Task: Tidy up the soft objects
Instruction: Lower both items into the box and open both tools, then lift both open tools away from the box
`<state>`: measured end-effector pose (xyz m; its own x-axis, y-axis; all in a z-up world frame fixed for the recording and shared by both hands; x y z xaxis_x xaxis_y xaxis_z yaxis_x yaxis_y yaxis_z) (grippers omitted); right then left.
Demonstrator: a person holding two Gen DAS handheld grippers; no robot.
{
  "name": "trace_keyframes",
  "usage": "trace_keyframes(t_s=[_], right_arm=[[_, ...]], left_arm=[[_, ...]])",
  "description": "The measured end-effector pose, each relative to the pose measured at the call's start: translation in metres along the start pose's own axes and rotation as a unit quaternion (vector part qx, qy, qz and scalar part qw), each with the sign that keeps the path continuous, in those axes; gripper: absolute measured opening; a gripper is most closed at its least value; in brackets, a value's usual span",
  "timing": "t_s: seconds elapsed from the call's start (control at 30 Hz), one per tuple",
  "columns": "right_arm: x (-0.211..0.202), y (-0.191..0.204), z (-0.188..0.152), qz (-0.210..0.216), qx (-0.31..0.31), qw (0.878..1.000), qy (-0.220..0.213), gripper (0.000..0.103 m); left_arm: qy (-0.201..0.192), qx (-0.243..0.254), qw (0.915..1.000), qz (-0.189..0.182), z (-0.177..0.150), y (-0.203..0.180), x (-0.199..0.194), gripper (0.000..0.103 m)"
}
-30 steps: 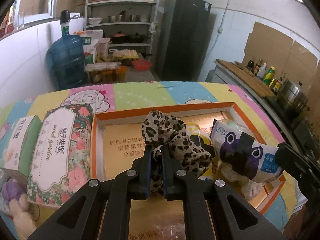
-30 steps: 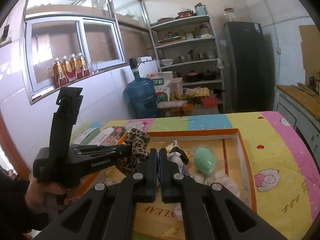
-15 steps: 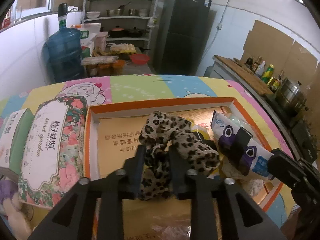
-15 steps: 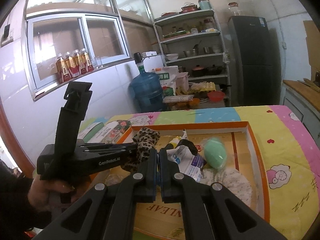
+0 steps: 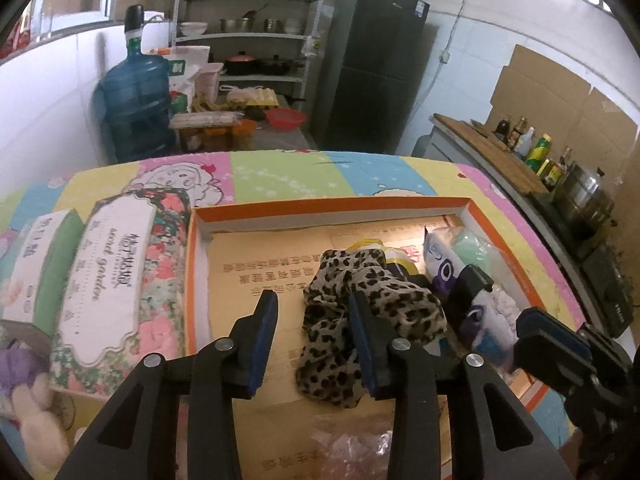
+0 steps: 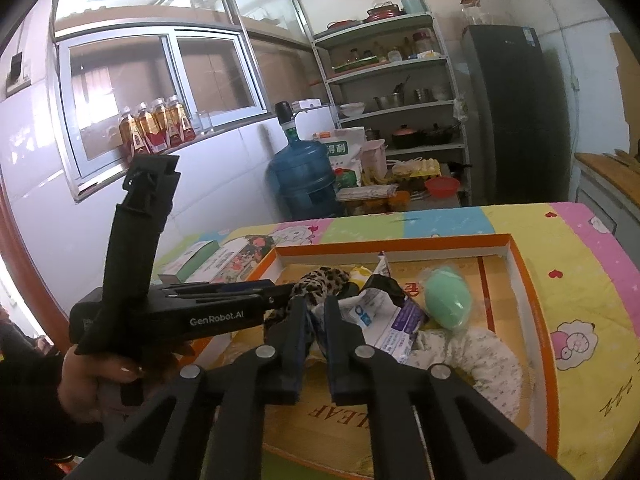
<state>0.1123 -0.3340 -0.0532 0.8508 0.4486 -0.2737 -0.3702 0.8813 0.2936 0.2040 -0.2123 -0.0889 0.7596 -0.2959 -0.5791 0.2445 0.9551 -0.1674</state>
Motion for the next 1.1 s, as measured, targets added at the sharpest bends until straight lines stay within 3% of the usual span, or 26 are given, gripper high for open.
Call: trace_keyframes(t_s=[0.17, 0.73, 0.97, 1.0, 1.1], right_arm=[[0.000, 0.004, -0.002, 0.006, 0.004, 1.000, 0.002, 0.044], [-0.012, 0.022, 0.005, 0.011, 0.008, 1.000, -0.010, 0.044], [-0.019, 0.033, 0.008, 0.012, 0.007, 1.000, -0.015, 0.044], [-0.020, 0.034, 0.009, 0.010, 0.008, 1.000, -0.016, 0.045], [-0.021, 0.036, 0.010, 0.003, 0.012, 1.000, -0.019, 0.065]], left_arm=[[-0.009, 0.000, 0.9999, 0.008, 0.001, 0.004, -0.011, 0.038], [-0.038, -0.004, 0.9992, 0.007, 0.001, 0.015, -0.050, 0.038], [-0.072, -0.003, 0.9974, -0.001, 0.002, 0.019, -0.077, 0.038], [-0.077, -0.001, 0.9970, 0.000, 0.002, 0.019, -0.080, 0.038], [-0.089, 0.004, 0.9960, 0.005, 0.002, 0.023, -0.091, 0.038]])
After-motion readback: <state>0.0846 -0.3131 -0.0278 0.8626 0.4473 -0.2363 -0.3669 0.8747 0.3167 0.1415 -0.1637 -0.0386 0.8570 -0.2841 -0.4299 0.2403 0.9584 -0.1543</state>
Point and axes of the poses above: each gripper's, at about its wrist camera, not at the fingertips, and x roughly the way its jaws point, y to its left, z to its top, the point moved 4 cm from there along x, roughly the way its jaws point, and after that the axes turned 11 degrees about -y, right-handed, at the moved point
